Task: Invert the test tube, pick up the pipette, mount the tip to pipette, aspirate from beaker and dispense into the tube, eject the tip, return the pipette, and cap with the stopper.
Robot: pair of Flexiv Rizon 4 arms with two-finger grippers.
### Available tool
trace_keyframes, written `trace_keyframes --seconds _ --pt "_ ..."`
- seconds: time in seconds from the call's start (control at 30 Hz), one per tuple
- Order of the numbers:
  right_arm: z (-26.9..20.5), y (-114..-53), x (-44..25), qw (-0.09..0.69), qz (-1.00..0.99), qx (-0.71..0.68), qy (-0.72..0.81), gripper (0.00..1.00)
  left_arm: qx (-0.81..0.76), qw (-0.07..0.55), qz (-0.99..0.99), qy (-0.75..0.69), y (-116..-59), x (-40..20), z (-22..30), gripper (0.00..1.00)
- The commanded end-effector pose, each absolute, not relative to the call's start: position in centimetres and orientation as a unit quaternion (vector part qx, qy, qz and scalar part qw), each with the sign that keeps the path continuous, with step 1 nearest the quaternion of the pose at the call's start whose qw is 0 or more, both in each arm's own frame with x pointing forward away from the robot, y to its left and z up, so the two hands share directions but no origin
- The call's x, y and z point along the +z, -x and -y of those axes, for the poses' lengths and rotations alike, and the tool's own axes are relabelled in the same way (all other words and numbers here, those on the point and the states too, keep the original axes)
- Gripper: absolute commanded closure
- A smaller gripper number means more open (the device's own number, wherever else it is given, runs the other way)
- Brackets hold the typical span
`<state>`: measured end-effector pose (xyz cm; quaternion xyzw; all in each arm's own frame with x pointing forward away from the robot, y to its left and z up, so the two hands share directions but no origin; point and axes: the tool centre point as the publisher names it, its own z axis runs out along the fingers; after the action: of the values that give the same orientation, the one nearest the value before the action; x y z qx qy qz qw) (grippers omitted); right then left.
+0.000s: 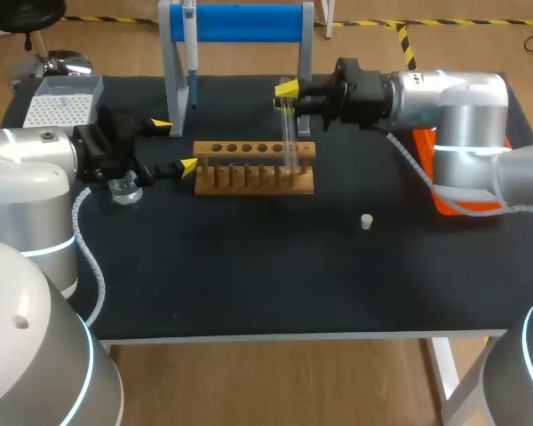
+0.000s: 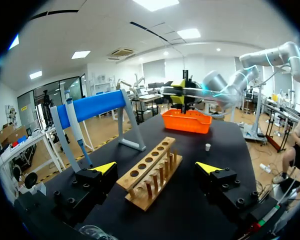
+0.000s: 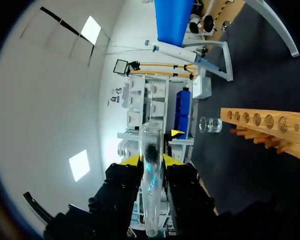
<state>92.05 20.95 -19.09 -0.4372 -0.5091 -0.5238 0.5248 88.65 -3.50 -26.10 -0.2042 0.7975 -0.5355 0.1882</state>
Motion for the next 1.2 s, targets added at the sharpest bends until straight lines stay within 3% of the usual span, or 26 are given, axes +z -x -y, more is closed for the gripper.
trace_keyframes --seconds 0.03,1.2 --pt "-20.7 -92.7 -19.4 0.536 0.529 -0.509 0.417 1.00 -0.536 0.190 -0.797 0.205 -88.6 -26.2 3.6 0.00" --pt "-19.5 -92.4 -19.9 0.534 0.545 -0.472 0.442 1.00 -0.536 0.190 -0.797 0.205 -88.6 -26.2 3.6 0.00"
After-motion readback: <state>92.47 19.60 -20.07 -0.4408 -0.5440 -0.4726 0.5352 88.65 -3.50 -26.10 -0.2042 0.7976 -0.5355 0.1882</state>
